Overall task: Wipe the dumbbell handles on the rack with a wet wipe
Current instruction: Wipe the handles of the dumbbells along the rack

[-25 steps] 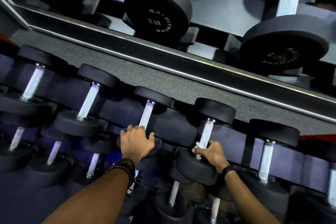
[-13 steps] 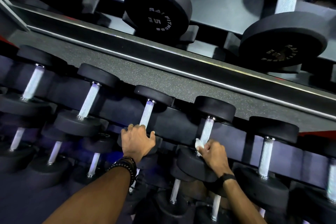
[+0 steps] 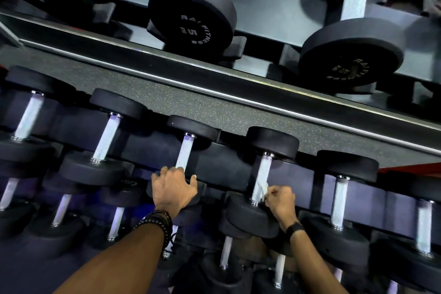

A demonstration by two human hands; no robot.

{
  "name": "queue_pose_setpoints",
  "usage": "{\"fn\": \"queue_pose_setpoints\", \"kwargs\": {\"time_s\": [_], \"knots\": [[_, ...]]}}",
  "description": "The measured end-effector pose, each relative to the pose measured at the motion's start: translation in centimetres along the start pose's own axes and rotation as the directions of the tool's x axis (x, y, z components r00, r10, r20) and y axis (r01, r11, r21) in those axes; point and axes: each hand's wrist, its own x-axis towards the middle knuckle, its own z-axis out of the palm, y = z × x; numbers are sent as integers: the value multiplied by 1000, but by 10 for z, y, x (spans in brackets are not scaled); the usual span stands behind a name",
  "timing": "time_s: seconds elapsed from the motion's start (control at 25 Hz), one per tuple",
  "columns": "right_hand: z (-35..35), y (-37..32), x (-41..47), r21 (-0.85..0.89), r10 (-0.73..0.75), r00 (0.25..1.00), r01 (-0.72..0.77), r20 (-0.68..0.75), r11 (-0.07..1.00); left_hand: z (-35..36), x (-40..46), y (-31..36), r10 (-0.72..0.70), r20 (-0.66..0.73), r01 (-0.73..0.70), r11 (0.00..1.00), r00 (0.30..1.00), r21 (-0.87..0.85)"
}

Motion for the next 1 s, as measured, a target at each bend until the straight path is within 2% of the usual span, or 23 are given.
{"fn": "queue_pose_setpoints", "kwargs": {"time_s": [0.08,0.16,0.24,0.28,0.36,0.4,0.44,0.52,0.6,0.8,0.92,1.0], "knots": [[0,-18,28,267,118,992,-101,-48,958,-1,0,0,10,-1,-10,1000,1000,-1],[0,-46,45,437,174,971,-87,-162,895,-1,0,0,11,-6,-11,1000,1000,3],[3,-47,38,359,129,968,-44,-216,932,-1,0,-1,6,-4,-6,1000,1000,7],[4,-40,25,275,91,983,-45,-159,960,0,0,-1,7,-2,-7,1000,1000,5],[8,-12,4,166,60,992,-77,109,983,0,0,0,9,-6,-9,1000,1000,-2],[5,-5,-3,180,53,980,-88,193,980,0,0,-1,7,-5,-7,1000,1000,-4],[2,-4,-5,229,40,978,-88,206,969,0,0,-1,6,-4,-6,1000,1000,-2],[-7,-27,-11,410,-12,991,-43,130,911,1,-1,-1,7,-7,-7,1000,1000,9],[-9,-57,-11,521,-54,996,11,67,854,1,0,1,3,-6,-2,1000,1000,18],[-8,-78,12,535,102,995,-77,-17,841,1,0,0,7,2,-7,1000,1000,17],[-3,-73,-3,540,7,1000,10,-29,841,1,0,1,3,5,-3,1000,1000,17],[1,-74,-2,509,7,1000,8,-28,861,1,0,2,9,7,-9,1000,1000,18]]}}
